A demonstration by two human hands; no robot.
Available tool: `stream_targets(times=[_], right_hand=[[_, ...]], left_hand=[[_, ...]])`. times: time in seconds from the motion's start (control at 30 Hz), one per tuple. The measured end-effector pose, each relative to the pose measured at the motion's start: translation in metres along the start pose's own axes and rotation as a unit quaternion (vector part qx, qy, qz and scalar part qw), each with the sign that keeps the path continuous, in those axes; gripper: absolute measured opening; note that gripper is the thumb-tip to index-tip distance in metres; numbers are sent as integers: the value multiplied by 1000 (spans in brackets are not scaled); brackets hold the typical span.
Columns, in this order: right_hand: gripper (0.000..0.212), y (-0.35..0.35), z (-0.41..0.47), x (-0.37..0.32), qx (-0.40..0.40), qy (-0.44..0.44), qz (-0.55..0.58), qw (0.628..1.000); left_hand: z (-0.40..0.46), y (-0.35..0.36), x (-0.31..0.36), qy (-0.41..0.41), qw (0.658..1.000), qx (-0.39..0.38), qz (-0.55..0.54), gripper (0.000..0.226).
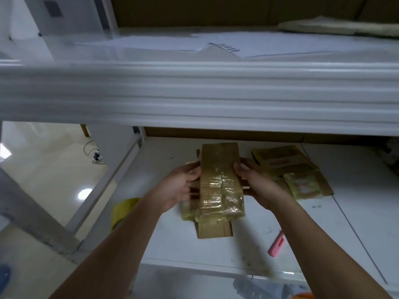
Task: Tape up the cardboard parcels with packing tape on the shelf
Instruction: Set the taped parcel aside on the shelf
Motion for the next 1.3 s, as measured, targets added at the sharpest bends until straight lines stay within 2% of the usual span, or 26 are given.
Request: stream_targets(times=[0.07,0.17,0.23,0.3,0.37,0.43,0.57,0.67,0.77,0.87,0.9,0.97,1.03,1.1,1.23,1.3], right_hand=[[37,-2,-1,-17,-7,-44,57,997],[56,-8,-7,-42,-5,-98,146,985],[71,-7,-9,-45,2,-105,99,990],[66,-5,-11,-36,22,-121,25,992],[61,-9,-15,-25,47,-148,8,988],[75,-15,-21,-22,43,-182,6,982],[104,-17,-32,-6,22,-233,-119,965],[110,-19,-41,17,10,-236,-170,957],[106,-26,-47,29,30,-269,-174,947],[104,-28,-51,35,73,-313,-228,919],[99,-27,-50,37,78,-321,-253,909],[76,-25,-47,43,72,-332,-298,892],[53,-24,-44,50,84,-333,-329,880],[40,-26,-40,53,109,-307,-329,886],[37,-25,-40,46,126,-300,-301,896],[40,-23,-48,44,143,-304,-286,897]], left_hand=[[-2,-1,16,50,998,-4,-32,39],[-12,1,36,96,991,-23,-93,27],[-17,7,36,102,991,-6,-83,24],[-18,13,27,116,992,39,-18,29],[-19,19,18,149,987,67,-3,25],[-20,23,14,169,983,74,-10,25],[-24,33,-10,139,985,99,-19,38],[-25,41,-31,120,988,100,-10,45],[-23,47,-42,110,987,116,0,35],[-21,52,-53,92,984,155,4,19],[-21,52,-56,89,982,165,11,15],[-18,50,-63,81,979,185,21,10],[-16,45,-69,68,978,194,23,11],[-16,44,-72,58,981,182,44,16],[-19,41,-73,69,977,168,109,25],[-25,39,-75,93,964,163,189,32]])
Point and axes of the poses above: each hand's wrist, its own z-axis towards the middle knuckle, its own y-axis out of the palm, x = y × z, the point moved 5 cm from there along z, towards the middle knuckle, and after that the axes turned 4 degrees about -y, right-handed, at the moved point
